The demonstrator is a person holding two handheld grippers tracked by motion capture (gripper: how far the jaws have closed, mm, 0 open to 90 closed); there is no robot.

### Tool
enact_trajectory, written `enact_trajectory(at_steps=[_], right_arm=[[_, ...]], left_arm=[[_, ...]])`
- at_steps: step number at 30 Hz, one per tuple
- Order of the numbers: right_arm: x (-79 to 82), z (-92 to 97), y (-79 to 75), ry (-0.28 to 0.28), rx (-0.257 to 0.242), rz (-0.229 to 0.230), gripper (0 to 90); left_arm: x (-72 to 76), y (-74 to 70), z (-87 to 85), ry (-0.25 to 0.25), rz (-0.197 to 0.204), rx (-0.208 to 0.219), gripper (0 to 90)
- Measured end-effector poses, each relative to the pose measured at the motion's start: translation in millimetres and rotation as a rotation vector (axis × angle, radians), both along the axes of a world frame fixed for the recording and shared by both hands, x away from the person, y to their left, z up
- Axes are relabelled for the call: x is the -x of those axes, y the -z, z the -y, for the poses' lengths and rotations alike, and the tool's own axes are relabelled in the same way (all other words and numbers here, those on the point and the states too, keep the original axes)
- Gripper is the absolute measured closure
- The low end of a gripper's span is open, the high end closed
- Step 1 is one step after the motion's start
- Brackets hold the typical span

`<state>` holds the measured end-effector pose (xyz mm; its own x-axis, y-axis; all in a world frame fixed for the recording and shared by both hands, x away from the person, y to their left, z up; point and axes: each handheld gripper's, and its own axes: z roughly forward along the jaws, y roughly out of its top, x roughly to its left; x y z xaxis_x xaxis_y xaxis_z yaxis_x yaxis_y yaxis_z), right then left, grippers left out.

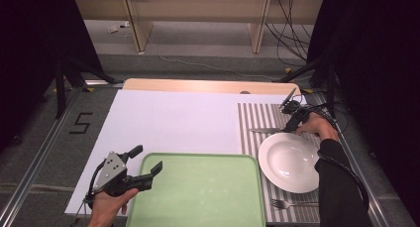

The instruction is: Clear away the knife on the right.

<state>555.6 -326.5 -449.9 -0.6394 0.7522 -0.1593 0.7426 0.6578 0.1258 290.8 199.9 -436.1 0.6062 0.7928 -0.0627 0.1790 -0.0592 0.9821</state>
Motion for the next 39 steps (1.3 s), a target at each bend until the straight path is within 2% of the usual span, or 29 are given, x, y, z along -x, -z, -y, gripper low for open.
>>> enact_trajectory(at_steps=[4, 10, 11, 16, 17, 19, 23, 24, 25, 28, 29, 30, 32, 34, 37, 38, 39], right_arm=[[-0.1, -0.9, -0.4, 0.004, 0.004, -0.008, 47.2], [0.3, -3.2, -1.0, -0.006, -0.003, -0.019, 56.7], [0.8, -2.0, -0.8, -0.027, -0.005, -0.021, 58.9], [3.1, -3.6, -0.6, -0.030, -0.017, -0.020, 63.4], [2.4, -2.7, -0.3, -0.056, -0.014, -0.015, 64.4], [3.4, -4.7, -0.8, -0.039, -0.017, -0.025, 65.9], [3.3, -5.1, -1.1, -0.064, -0.011, -0.029, 68.6], [4.4, -7.4, -1.4, -0.043, -0.009, -0.036, 69.8], [3.3, -5.8, -0.9, -0.076, -0.009, -0.027, 70.9], [4.2, -8.9, -1.1, -0.051, -0.005, -0.038, 72.8], [3.7, -7.9, -0.7, -0.075, -0.008, -0.035, 73.2], [4.9, -9.9, -0.7, -0.055, -0.004, -0.037, 74.0], [4.6, -9.2, -1.0, -0.078, -0.003, -0.039, 76.6], [5.5, -10.1, -0.9, -0.076, -0.003, -0.037, 79.1], [6.2, -11.4, -0.8, -0.079, 0.005, -0.035, 79.9], [5.7, -10.8, -0.6, -0.098, 0.008, -0.027, 80.0], [6.6, -12.2, -0.9, -0.087, 0.013, -0.030, 80.1]], left_arm=[[0.4, 0.0, 0.2, 0.001, 0.000, -0.001, 16.1], [0.6, 0.0, -0.1, 0.000, 0.000, -0.002, 16.1], [0.6, 0.0, -0.2, 0.000, -0.001, -0.001, 16.1], [1.0, 0.1, 0.6, 0.002, -0.001, -0.003, 16.1], [1.0, 0.2, 0.7, 0.002, -0.002, -0.003, 16.1], [0.9, 0.3, 0.7, 0.002, -0.002, -0.004, 16.1], [0.9, 0.3, 0.4, 0.001, -0.002, -0.003, 16.1], [0.9, 0.3, 0.4, 0.000, -0.003, -0.003, 16.1], [0.9, 0.3, 0.3, 0.000, -0.002, -0.003, 16.1], [1.0, 0.1, 0.2, 0.000, -0.001, -0.004, 16.1], [1.0, 0.2, 0.1, 0.000, -0.001, -0.005, 16.1], [0.7, 0.3, 0.0, -0.001, -0.001, -0.005, 16.1], [0.3, 0.3, -0.6, -0.001, 0.000, -0.006, 16.1], [0.0, 0.2, -0.2, 0.000, 0.007, 0.007, 16.1], [1.1, -0.7, -0.2, -0.003, 0.003, 0.000, 16.1], [1.1, -0.7, -0.1, -0.002, 0.004, 0.000, 16.1], [1.1, -0.8, -0.1, -0.002, 0.004, 0.001, 16.1]])
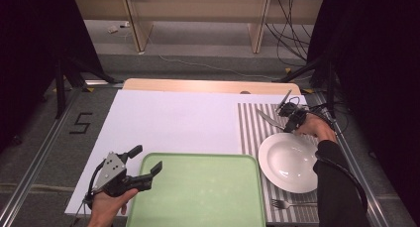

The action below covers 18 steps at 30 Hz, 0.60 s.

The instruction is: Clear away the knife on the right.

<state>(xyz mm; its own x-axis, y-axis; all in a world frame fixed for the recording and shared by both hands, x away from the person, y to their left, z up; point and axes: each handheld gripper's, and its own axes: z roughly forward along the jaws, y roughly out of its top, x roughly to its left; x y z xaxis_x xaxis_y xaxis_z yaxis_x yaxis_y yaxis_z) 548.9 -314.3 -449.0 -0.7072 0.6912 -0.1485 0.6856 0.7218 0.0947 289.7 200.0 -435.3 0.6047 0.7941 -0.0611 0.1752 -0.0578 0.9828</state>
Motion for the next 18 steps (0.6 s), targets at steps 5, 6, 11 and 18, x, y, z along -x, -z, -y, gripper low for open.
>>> enact_trajectory(at_steps=[5, 6, 11, 18], right_arm=[[1.4, -2.7, 0.4, -0.015, 0.018, 0.010, 80.2], [0.8, -3.3, 0.2, -0.029, 0.028, 0.024, 80.3], [0.0, -5.7, -3.5, -0.044, 0.059, 0.044, 80.6], [-1.5, -4.3, -14.8, -0.079, 0.109, 0.122, 80.6]], left_arm=[[-0.1, 0.0, -0.5, -0.002, -0.001, 0.001, 16.1], [-0.2, 0.0, -0.3, -0.001, -0.001, 0.001, 16.1], [-0.1, 0.1, 0.0, -0.001, -0.001, -0.001, 16.1], [0.0, 0.1, 0.1, 0.000, -0.001, -0.005, 16.1]])
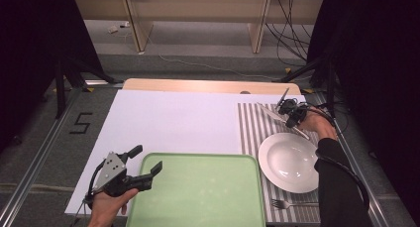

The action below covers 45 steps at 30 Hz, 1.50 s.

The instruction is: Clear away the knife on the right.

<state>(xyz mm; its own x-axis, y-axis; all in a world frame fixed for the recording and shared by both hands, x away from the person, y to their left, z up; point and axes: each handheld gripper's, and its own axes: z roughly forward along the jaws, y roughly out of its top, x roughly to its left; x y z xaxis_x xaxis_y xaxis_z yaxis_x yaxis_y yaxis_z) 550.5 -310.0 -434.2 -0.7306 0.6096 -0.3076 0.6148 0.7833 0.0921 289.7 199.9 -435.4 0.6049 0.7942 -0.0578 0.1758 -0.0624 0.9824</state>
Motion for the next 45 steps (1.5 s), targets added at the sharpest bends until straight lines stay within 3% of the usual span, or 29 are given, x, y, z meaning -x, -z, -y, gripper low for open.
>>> enact_trajectory(at_steps=[10, 18, 22, 27, 28, 29, 30, 31, 35, 37, 39, 43, 45], right_arm=[[-0.1, 0.6, -18.3, 0.012, 0.009, 0.039, 80.6], [9.8, 0.5, -42.0, 0.031, -0.078, 0.030, 80.6], [19.9, 2.9, -56.6, 0.062, -0.161, 0.041, 80.7], [29.5, 0.6, -70.1, 0.061, -0.210, 0.043, 80.6], [36.0, -2.4, -76.5, 0.075, -0.259, 0.044, 80.6], [36.0, -2.4, -76.5, 0.075, -0.259, 0.044, 80.6], [41.0, -2.6, -81.6, 0.073, -0.328, 0.059, 80.7], [41.0, -2.6, -81.6, 0.073, -0.328, 0.059, 80.7], [58.4, -9.6, -87.7, 0.069, -0.431, 0.092, 80.7], [61.1, -10.9, -88.3, 0.071, -0.451, 0.089, 80.6], [73.7, -18.1, -89.7, 0.077, -0.527, 0.093, 80.6], [85.2, -26.6, -91.2, 0.059, -0.574, 0.104, 80.7], [93.2, -33.5, -92.1, 0.042, -0.627, 0.114, 80.7]], left_arm=[[-0.1, 0.2, 0.7, 0.003, -0.001, 0.002, 16.1], [0.1, -0.2, 0.5, 0.004, 0.002, 0.001, 16.1], [0.1, -0.2, 0.5, 0.004, 0.001, 0.001, 16.1], [-0.9, 0.4, 1.0, 0.007, 0.006, 0.009, 16.1], [-0.1, -0.2, 0.8, 0.003, 0.002, 0.001, 16.1], [-0.1, -0.2, 0.8, 0.003, 0.002, 0.001, 16.1], [0.2, -0.4, 0.8, 0.003, 0.002, 0.001, 16.1], [0.2, -0.4, 0.8, 0.003, 0.002, 0.001, 16.1], [0.2, -0.2, 0.5, -0.002, -0.002, -0.001, 16.1], [-0.7, 0.5, 0.7, 0.000, 0.000, 0.009, 16.1], [-0.2, -0.2, 0.1, -0.005, -0.005, 0.005, 16.1], [-0.3, -0.4, -0.2, -0.007, -0.007, 0.007, 16.1], [-0.3, -0.7, -0.6, -0.009, -0.004, 0.011, 16.1]])
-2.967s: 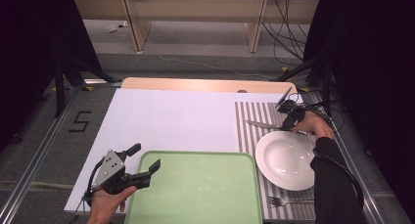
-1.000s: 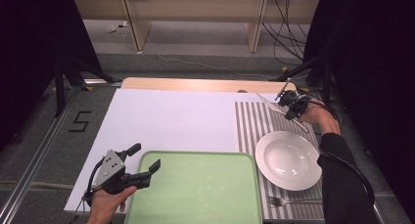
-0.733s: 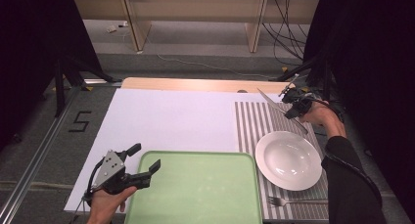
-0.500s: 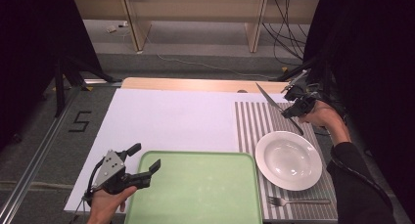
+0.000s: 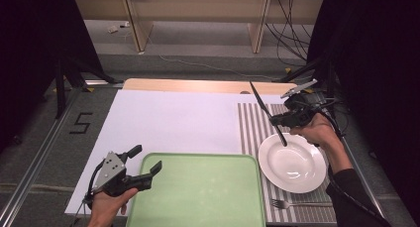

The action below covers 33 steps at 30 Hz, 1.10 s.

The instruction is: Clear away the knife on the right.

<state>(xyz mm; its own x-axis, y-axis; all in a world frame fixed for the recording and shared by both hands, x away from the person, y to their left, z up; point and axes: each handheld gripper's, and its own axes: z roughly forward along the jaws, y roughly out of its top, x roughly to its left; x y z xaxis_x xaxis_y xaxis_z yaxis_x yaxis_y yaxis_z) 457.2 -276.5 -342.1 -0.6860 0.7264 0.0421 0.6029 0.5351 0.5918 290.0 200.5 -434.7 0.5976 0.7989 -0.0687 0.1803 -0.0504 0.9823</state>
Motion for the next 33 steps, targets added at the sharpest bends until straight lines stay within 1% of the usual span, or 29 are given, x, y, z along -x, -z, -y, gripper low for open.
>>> enact_trajectory(at_steps=[1, 2, 3, 4, 5, 6, 7, 8, 9, 10, 12, 15, 16, 18, 19, 20, 21, 22, 23, 25, 26, 29, 30, 31, 33], right_arm=[[3.0, -2.7, -0.7, -0.012, -0.004, 0.000, 80.7], [3.0, -2.7, -0.7, -0.012, -0.004, 0.000, 80.7], [9.3, -9.4, -1.1, -0.025, -0.022, 0.021, 80.6], [11.6, -11.3, -1.0, -0.052, -0.036, 0.034, 80.7], [14.9, -14.3, -1.4, -0.051, -0.066, 0.029, 80.7], [17.4, -16.7, -1.2, -0.059, -0.072, 0.038, 80.7], [17.4, -16.7, -1.2, -0.059, -0.072, 0.038, 80.7], [23.5, -23.4, 0.8, -0.063, -0.087, 0.052, 80.7], [26.8, -26.5, 1.2, -0.072, -0.090, 0.038, 80.7], [30.1, -29.9, 2.1, -0.085, -0.086, 0.036, 80.7], [36.4, -36.6, 5.9, -0.106, -0.100, 0.039, 80.7], [44.0, -44.5, 8.6, -0.126, -0.102, 0.036, 80.7], [46.5, -47.1, 8.3, -0.138, -0.105, 0.021, 80.7], [49.8, -51.5, 7.4, -0.140, -0.109, 0.019, 80.7], [50.9, -53.8, 8.1, -0.146, -0.130, 0.022, 80.7], [52.0, -55.0, 7.5, -0.160, -0.133, 0.009, 80.7], [53.9, -57.4, 8.2, -0.154, -0.146, 0.012, 80.7], [53.9, -57.4, 8.2, -0.154, -0.146, 0.012, 80.7], [57.9, -61.3, 7.2, -0.152, -0.142, -0.019, 80.7], [59.2, -63.1, 8.0, -0.160, -0.150, -0.015, 80.7], [63.7, -66.8, 9.1, -0.157, -0.172, -0.017, 80.7], [68.3, -70.8, 9.5, -0.158, -0.167, -0.029, 80.7], [69.9, -72.5, 10.7, -0.156, -0.161, -0.021, 80.7], [73.1, -73.7, 11.7, -0.159, -0.150, -0.039, 80.7], [75.1, -74.5, 12.8, -0.158, -0.149, -0.042, 80.7]], left_arm=[[0.0, -0.1, -0.3, 0.000, 0.002, 0.002, 16.1], [0.0, -0.2, -0.6, 0.000, 0.001, 0.003, 16.1], [0.1, -0.3, -0.9, 0.002, 0.001, 0.006, 16.0], [0.2, -0.7, -1.1, 0.003, 0.004, 0.010, 16.0], [0.3, -0.7, -1.0, 0.003, 0.005, 0.010, 16.0], [0.4, -0.7, -1.0, 0.003, 0.005, 0.009, 16.0], [0.4, -0.7, -1.0, 0.003, 0.005, 0.009, 16.0], [0.3, -0.6, -1.0, 0.004, 0.005, 0.009, 16.0], [0.2, -0.7, -1.1, 0.004, 0.005, 0.010, 16.0], [0.2, -0.7, -1.1, 0.004, 0.006, 0.011, 16.0], [0.3, -0.5, -1.1, 0.003, 0.005, 0.010, 16.0], [0.3, -0.8, -1.1, 0.001, 0.006, 0.010, 16.0], [0.2, -0.8, -1.1, 0.001, 0.006, 0.009, 16.0], [0.3, -0.9, -1.1, 0.000, 0.006, 0.009, 16.0], [0.3, -1.0, -1.2, -0.001, 0.008, 0.010, 16.0], [0.4, -1.1, -1.3, -0.001, 0.008, 0.010, 16.0], [0.4, -1.1, -1.3, -0.001, 0.008, 0.010, 16.0], [0.5, -1.2, -1.4, 0.000, 0.009, 0.013, 16.0], [0.7, -1.4, -1.8, -0.002, 0.010, 0.013, 16.0], [0.6, -1.4, -1.9, -0.003, 0.010, 0.014, 16.0], [0.6, -1.5, -2.0, -0.004, 0.009, 0.014, 16.0], [0.9, -1.5, -1.3, -0.001, 0.010, 0.013, 16.0], [1.0, -1.6, -1.3, 0.000, 0.010, 0.010, 16.0], [1.1, -1.6, -1.2, 0.000, 0.010, 0.010, 16.0], [1.1, -1.6, -1.3, -0.002, 0.010, 0.010, 16.0]])
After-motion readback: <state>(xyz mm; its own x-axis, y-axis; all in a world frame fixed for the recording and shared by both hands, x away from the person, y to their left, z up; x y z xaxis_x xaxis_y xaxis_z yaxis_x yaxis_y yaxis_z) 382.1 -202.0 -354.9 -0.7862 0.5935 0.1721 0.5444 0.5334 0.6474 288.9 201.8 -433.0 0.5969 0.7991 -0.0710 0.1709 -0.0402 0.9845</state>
